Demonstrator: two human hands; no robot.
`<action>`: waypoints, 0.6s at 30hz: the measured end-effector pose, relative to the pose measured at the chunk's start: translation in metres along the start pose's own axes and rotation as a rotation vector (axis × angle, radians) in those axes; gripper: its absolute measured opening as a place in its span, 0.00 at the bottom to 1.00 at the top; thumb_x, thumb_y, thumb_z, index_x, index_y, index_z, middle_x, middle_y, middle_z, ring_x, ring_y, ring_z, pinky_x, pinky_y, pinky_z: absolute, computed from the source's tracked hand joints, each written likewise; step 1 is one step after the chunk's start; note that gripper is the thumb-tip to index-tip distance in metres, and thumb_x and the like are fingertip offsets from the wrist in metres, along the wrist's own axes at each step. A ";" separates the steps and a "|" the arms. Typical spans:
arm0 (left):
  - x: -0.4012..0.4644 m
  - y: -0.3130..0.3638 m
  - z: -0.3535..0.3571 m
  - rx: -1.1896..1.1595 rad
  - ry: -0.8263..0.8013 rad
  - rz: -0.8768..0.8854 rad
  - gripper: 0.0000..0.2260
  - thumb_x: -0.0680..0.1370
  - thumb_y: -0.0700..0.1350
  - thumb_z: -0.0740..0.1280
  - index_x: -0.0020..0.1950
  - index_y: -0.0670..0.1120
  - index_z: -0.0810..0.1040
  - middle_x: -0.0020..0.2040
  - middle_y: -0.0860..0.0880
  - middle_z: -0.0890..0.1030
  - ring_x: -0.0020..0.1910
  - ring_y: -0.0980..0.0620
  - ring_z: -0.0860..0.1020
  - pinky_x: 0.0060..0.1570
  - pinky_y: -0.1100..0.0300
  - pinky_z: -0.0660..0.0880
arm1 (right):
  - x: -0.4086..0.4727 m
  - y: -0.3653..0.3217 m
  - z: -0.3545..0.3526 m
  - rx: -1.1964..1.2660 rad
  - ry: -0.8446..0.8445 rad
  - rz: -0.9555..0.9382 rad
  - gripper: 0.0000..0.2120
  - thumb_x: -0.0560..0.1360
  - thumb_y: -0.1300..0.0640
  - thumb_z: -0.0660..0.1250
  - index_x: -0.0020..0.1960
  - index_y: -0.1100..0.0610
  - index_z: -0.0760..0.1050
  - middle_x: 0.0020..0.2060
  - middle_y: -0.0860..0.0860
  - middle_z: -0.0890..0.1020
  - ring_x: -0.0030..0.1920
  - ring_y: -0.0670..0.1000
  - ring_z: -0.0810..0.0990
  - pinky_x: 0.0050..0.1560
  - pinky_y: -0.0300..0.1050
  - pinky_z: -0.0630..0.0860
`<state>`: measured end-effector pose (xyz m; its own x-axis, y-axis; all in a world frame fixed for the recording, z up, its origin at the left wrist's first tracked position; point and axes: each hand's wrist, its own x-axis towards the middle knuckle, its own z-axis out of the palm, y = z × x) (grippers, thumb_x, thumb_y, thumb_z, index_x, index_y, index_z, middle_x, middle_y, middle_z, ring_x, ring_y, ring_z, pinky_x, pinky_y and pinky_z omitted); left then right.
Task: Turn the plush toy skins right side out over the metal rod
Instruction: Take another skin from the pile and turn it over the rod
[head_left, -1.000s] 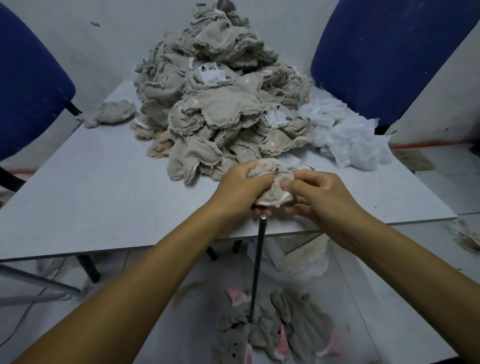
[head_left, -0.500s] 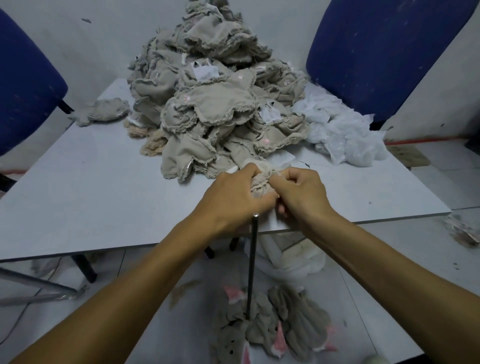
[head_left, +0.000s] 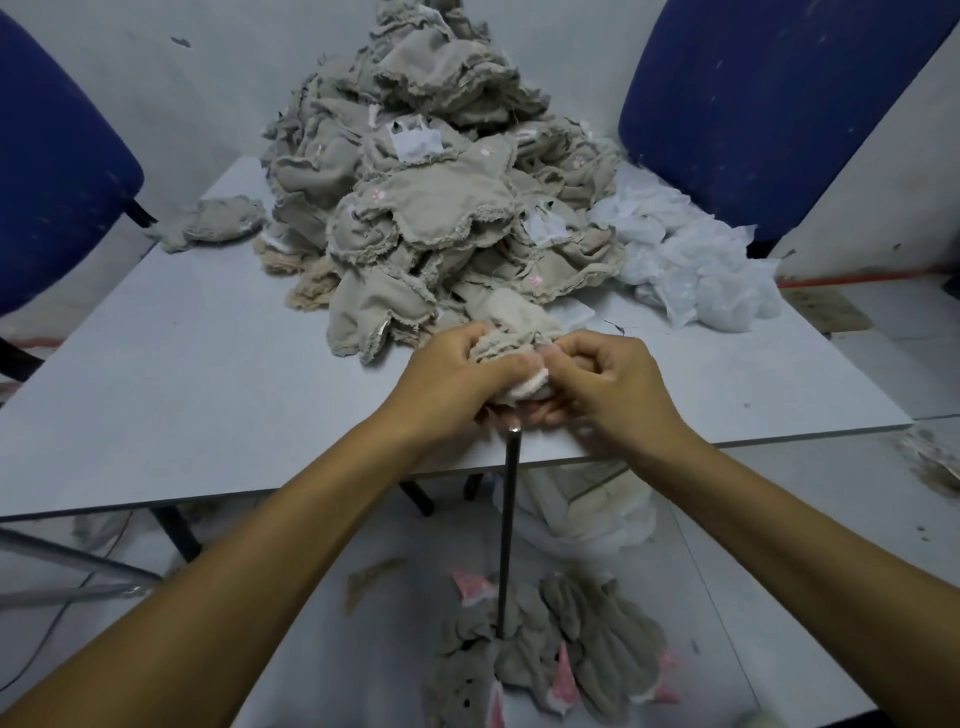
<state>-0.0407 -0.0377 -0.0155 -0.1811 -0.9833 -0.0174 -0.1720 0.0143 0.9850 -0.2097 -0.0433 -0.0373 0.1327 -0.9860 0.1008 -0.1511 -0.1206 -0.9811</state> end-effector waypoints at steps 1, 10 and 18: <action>-0.001 0.000 0.001 -0.039 -0.014 -0.002 0.06 0.78 0.41 0.69 0.52 0.39 0.78 0.38 0.40 0.84 0.30 0.46 0.81 0.26 0.60 0.75 | 0.001 0.000 -0.001 -0.014 0.018 -0.013 0.12 0.78 0.55 0.70 0.44 0.64 0.79 0.33 0.59 0.85 0.34 0.58 0.86 0.38 0.51 0.82; 0.003 0.003 -0.008 -0.244 -0.042 -0.139 0.12 0.81 0.42 0.62 0.43 0.36 0.79 0.29 0.41 0.80 0.22 0.52 0.76 0.20 0.66 0.68 | 0.000 -0.008 -0.014 0.147 -0.313 0.011 0.10 0.75 0.59 0.73 0.53 0.62 0.80 0.41 0.61 0.86 0.43 0.56 0.87 0.42 0.43 0.82; -0.006 -0.002 0.000 0.022 0.068 0.021 0.11 0.81 0.49 0.66 0.52 0.41 0.75 0.37 0.42 0.85 0.34 0.43 0.84 0.32 0.56 0.77 | 0.001 0.001 0.005 -0.399 0.145 -0.167 0.10 0.74 0.52 0.71 0.37 0.56 0.78 0.28 0.51 0.81 0.30 0.50 0.82 0.36 0.49 0.79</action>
<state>-0.0397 -0.0318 -0.0178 -0.1189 -0.9928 0.0152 -0.1899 0.0378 0.9811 -0.2044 -0.0442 -0.0388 0.0530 -0.9518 0.3020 -0.5090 -0.2860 -0.8119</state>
